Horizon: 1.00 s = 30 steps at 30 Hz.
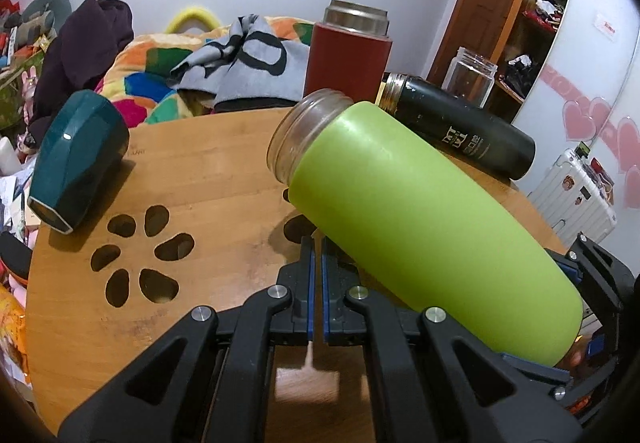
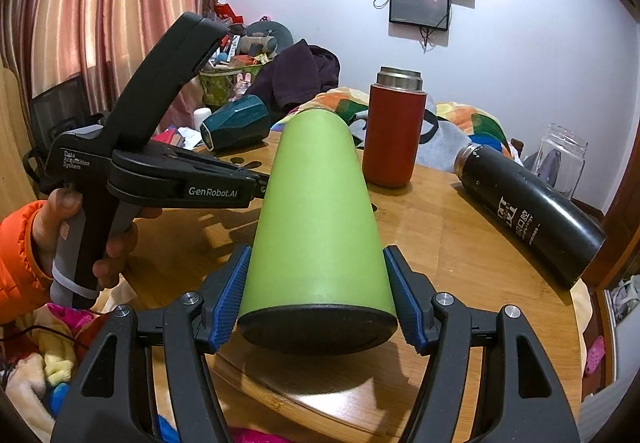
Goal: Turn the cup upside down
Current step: 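Rotate the green cup with the right gripper, tipping its open mouth downward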
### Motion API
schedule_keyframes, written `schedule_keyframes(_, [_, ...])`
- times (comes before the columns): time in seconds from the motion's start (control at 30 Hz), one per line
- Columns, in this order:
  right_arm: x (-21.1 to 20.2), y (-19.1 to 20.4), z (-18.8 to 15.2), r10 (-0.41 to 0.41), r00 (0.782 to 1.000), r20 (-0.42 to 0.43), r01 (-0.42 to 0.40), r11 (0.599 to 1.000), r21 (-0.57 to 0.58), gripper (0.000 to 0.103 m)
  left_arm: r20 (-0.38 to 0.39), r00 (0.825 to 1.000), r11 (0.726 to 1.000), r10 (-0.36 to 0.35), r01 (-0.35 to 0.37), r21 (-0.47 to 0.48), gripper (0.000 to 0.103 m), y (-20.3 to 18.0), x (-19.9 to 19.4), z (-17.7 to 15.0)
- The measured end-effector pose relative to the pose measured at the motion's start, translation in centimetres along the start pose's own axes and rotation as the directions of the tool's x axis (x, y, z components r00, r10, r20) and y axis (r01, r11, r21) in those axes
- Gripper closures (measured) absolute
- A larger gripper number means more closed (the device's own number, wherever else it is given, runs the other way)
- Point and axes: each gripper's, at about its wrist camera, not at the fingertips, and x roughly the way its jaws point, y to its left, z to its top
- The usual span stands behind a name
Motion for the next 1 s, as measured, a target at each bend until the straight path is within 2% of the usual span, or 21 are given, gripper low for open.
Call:
schedule_keyframes(0.2, [0.1, 0.0, 0.0, 0.012, 1.0, 0.0, -0.012, 1.0, 0.011, 0.04, -0.024, 0.999, 1.0, 0.028, -0.027, 0.01, 0.102, -0.1, 0.3, -0.7])
schedule_keyframes(0.4, [0.2, -0.5, 0.0, 0.012, 1.0, 0.0, -0.012, 0.999, 0.035, 0.04, -0.015, 1.0, 1.0, 0.003, -0.003, -0.005, 0.102, 0.6, -0.2, -0.9])
schedule_keyframes(0.6, [0.0, -0.5, -0.2, 0.012, 1.0, -0.001, -0.012, 0.999, 0.034, 0.04, 0.039, 0.999, 1.0, 0.011, -0.012, 0.019, 0.101, 0.0, -2.1, -0.9])
schedule_keyframes(0.73, [0.3, -0.8, -0.8, 0.026, 0.999, -0.025, -0.024, 0.998, 0.06, 0.038, 0.103, 0.995, 0.997, 0.009, -0.016, 0.074, 0.101, -1.2, -4.6, -1.1])
schedule_keyframes(0.9, [0.9, -1.4, -1.4, 0.035, 0.998, -0.053, -0.03, 0.995, 0.099, 0.039, 0.17, 0.985, 0.989, -0.04, 0.015, 0.146, 0.098, -3.6, -6.8, -0.7])
schedule_keyframes(1.0, [0.9, -1.2, -1.5, 0.022, 0.998, -0.051, -0.018, 0.996, 0.09, 0.04, 0.178, 0.982, 0.984, -0.066, 0.035, 0.173, 0.096, -4.8, -6.4, 0.0])
